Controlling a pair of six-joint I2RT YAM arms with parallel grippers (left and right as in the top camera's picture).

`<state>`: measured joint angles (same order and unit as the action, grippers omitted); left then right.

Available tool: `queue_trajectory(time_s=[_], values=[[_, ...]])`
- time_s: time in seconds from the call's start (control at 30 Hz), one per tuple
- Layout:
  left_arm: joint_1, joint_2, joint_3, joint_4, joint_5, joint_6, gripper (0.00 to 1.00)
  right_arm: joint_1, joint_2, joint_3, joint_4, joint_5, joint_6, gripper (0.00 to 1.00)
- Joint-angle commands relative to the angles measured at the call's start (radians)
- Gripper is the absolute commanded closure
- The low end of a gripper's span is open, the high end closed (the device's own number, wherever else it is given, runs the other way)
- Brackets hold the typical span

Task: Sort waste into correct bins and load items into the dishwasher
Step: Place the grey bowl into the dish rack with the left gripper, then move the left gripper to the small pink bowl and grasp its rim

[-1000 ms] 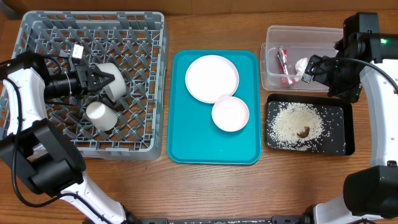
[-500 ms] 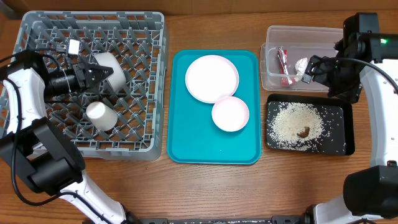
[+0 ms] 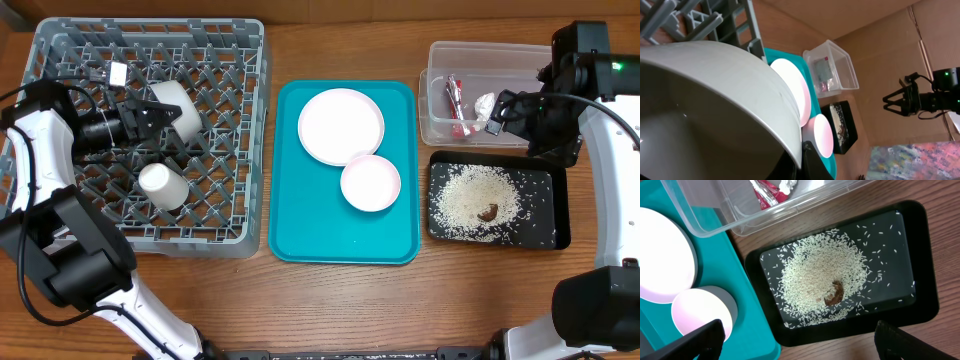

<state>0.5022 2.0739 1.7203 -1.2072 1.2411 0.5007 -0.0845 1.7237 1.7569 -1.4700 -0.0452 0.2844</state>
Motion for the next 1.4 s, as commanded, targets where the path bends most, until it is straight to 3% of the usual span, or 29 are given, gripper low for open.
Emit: queue_trajectory(time_s=[0.0,0.13,0.3,0.57,0.63,0.73,0.77,0.8,0.83,1.07,1.23,1.37], values=[[0.001,0.042,-0.001,-0.005,-0.018,0.008,0.96,-0.004,-0.020,0.024,0.001,-0.005,0.004,0.03],[0.006,0.056,-0.002,-0.032,-0.072,0.008,0.93,-0.004,-0.020,0.024,0.000,-0.005,0.004,0.03],[0.029,0.056,-0.001,-0.071,-0.161,0.007,0.74,-0.004,-0.020,0.024,0.001,-0.005,0.004,0.02],[0.093,0.010,0.019,-0.074,-0.334,-0.132,0.65,-0.004,-0.020,0.024,0.000,-0.005,0.004,0.03],[0.106,-0.023,0.027,-0.070,-0.388,-0.176,0.52,-0.004,-0.020,0.024,0.001,-0.004,0.004,0.03],[0.113,-0.082,0.030,-0.055,-0.470,-0.244,0.50,-0.004,-0.020,0.024,0.001,-0.005,0.004,0.02],[0.113,-0.103,0.030,-0.049,-0.489,-0.255,0.36,-0.004,-0.020,0.024,0.001,-0.005,0.004,0.03],[0.113,-0.123,0.030,-0.044,-0.508,-0.271,0.12,-0.004,-0.020,0.024,0.001,-0.005,0.004,0.03],[0.111,-0.146,0.030,-0.039,-0.531,-0.293,0.09,-0.004,-0.020,0.024,0.001,-0.004,0.004,0.02],[0.066,-0.291,0.030,-0.045,-0.543,-0.326,0.02,-0.004,-0.020,0.024,-0.003,-0.005,0.003,0.02],[-0.073,-0.395,0.030,-0.039,-0.576,-0.327,0.00,-0.004,-0.020,0.024,-0.012,-0.003,0.003,0.01],[-0.246,-0.428,0.030,-0.021,-0.708,-0.397,0.00,-0.004,-0.020,0.024,-0.026,0.019,0.005,0.00]])
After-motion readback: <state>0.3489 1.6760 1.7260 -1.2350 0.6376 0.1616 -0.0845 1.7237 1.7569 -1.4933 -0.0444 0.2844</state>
